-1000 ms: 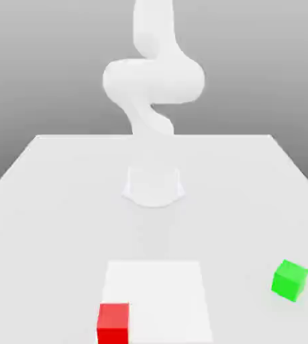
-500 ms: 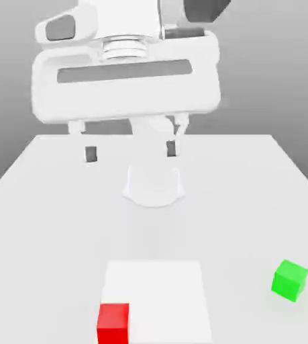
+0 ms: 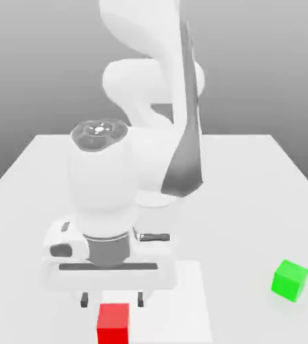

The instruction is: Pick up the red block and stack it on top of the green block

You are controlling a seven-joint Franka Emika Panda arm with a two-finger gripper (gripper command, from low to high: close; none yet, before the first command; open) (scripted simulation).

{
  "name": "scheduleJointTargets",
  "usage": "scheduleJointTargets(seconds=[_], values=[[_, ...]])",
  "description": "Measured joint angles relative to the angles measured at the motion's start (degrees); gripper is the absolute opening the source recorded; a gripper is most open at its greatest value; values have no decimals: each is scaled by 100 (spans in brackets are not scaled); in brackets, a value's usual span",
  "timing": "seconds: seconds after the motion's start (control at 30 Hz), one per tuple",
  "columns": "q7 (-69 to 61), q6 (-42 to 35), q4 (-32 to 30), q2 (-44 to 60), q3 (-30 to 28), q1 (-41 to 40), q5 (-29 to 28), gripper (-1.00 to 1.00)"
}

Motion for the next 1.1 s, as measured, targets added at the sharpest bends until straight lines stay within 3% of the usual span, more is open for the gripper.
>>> scheduleJointTargets(seconds=[0.03, 0.27, 0.43, 0.9, 1.03, 1.07, 1.1], values=[[-32, 126, 24, 154, 48, -39, 43, -100], [-28, 131, 25, 164, 53, -45, 38, -100], [137, -578, -127, -702, -84, 117, -268, -100], [-2224, -930, -701, -1624, 2052, 2042, -931, -100], [-2131, -319, -700, -993, 1976, 2243, -1353, -100], [-2061, -138, -690, -799, 1896, 2304, -1461, 100], [-2061, -138, -690, -799, 1896, 2304, -1461, 100]])
